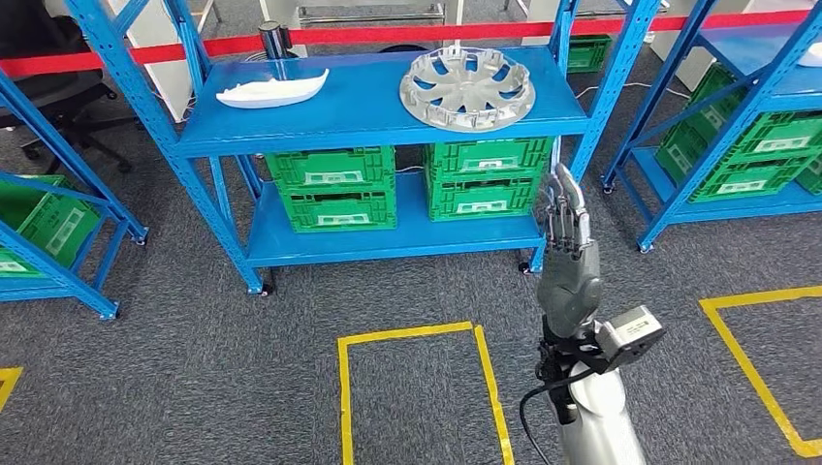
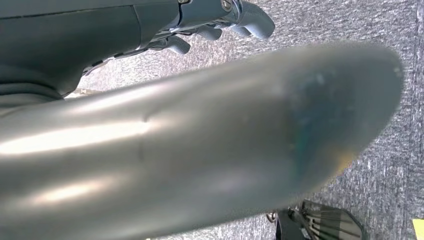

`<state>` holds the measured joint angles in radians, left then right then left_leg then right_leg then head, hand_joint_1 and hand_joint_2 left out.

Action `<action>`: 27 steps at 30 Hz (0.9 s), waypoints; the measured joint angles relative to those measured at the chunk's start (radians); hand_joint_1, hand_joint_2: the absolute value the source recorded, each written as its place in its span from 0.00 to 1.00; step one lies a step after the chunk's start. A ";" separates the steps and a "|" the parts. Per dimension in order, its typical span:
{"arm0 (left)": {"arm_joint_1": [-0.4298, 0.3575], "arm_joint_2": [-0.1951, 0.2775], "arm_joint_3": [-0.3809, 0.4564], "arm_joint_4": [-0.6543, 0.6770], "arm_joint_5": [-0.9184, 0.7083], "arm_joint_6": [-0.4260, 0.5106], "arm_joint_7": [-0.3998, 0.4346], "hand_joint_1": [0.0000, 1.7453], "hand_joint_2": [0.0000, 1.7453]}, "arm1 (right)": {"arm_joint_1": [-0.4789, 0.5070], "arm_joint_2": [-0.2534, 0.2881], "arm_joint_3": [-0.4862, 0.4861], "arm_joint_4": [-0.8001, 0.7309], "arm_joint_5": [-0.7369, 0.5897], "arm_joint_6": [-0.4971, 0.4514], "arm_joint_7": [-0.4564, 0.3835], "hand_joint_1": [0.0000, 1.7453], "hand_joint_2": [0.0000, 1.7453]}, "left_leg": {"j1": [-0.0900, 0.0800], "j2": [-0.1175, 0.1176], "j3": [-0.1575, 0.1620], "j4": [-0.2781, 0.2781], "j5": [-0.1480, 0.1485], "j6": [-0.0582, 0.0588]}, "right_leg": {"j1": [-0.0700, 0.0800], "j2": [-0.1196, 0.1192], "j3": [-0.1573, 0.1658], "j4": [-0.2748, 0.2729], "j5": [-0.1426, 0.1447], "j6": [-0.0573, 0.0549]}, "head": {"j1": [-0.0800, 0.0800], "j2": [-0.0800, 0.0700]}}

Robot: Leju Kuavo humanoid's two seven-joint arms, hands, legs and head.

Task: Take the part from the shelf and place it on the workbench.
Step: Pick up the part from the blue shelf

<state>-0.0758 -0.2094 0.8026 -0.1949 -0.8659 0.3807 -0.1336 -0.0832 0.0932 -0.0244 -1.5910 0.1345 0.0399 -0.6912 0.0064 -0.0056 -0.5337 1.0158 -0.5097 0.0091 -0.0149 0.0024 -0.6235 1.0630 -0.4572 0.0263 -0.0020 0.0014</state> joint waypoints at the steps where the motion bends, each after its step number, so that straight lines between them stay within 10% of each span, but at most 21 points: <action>1: 0.000 0.000 0.000 0.000 0.000 0.000 -0.001 0.00 0.00 | 0.003 0.000 0.000 -0.005 0.000 0.001 0.000 0.00 0.00 | -0.001 0.000 0.001 0.001 -0.005 -0.005 | 0.002 0.000 0.010 -0.022 0.002 -0.005 | 0.000 0.000; 4: -0.002 0.000 0.000 0.000 0.001 0.000 -0.007 0.00 0.00 | 0.010 0.000 0.000 -0.021 -0.002 0.009 0.002 0.00 0.00 | 0.000 0.001 -0.022 0.060 -0.046 -0.033 | 0.003 0.002 0.031 -0.043 -0.010 -0.034 | -0.002 0.000; 7: 0.000 0.003 0.000 0.001 0.005 0.000 -0.018 0.00 0.00 | 0.010 0.001 0.000 -0.026 -0.002 0.021 0.003 0.00 0.00 | 0.005 0.003 -0.086 0.112 -0.009 -0.048 | -0.001 0.002 0.076 -0.048 -0.040 -0.041 | -0.008 0.000; 9: -0.001 0.004 0.000 0.001 0.006 0.000 -0.020 0.00 0.00 | 0.009 0.001 0.000 -0.026 -0.003 0.022 0.003 0.00 0.00 | 0.003 0.004 -0.056 0.021 0.044 -0.038 | 0.001 0.003 0.088 -0.048 -0.054 -0.027 | -0.008 0.000; 14: -0.001 0.004 0.001 0.001 0.007 -0.001 -0.019 0.00 0.00 | -0.009 0.002 0.001 -0.026 -0.004 0.023 0.003 0.00 0.00 | 0.001 0.002 -0.043 0.000 0.041 -0.001 | -0.001 0.002 0.078 -0.014 -0.080 0.003 | -0.006 0.000; 18: -0.002 0.003 0.005 0.002 0.009 0.000 -0.016 0.00 0.00 | -0.022 0.002 0.001 -0.022 -0.007 0.025 0.004 0.00 0.00 | -0.001 0.002 -0.035 -0.001 0.032 0.013 | -0.001 0.002 -0.064 0.224 -0.163 0.008 | -0.002 0.000; 20: 0.000 0.003 0.008 0.002 0.010 0.000 -0.012 0.00 0.00 | -0.024 0.002 0.001 -0.020 -0.007 0.028 0.004 0.00 0.00 | -0.003 -0.001 -0.027 0.000 0.024 0.013 | 0.000 0.001 -0.082 0.219 -0.125 0.004 | -0.002 0.000; 23: -0.001 0.001 0.010 0.002 0.009 0.000 -0.008 0.00 0.00 | -0.033 0.002 0.002 -0.020 -0.007 0.033 0.005 0.00 0.00 | -0.006 -0.003 -0.009 0.001 0.009 0.006 | 0.008 -0.001 -0.001 0.018 -0.014 -0.014 | -0.001 0.000; 27: -0.003 -0.002 0.011 0.001 0.007 0.000 -0.004 0.00 0.00 | -0.042 0.002 0.004 -0.020 -0.007 0.036 0.006 0.00 0.00 | -0.007 -0.001 -0.003 -0.005 -0.005 -0.017 | 0.017 -0.001 0.029 -0.047 -0.006 -0.032 | -0.002 0.000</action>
<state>-0.0784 -0.2118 0.8136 -0.1936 -0.8586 0.3809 -0.1376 -0.1249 0.0957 -0.0203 -1.6107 0.1279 0.0757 -0.6856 -0.0002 -0.0068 -0.5364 1.0108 -0.5142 -0.0078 0.0024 0.0012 -0.5942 1.0157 -0.4628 -0.0061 -0.0036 0.0015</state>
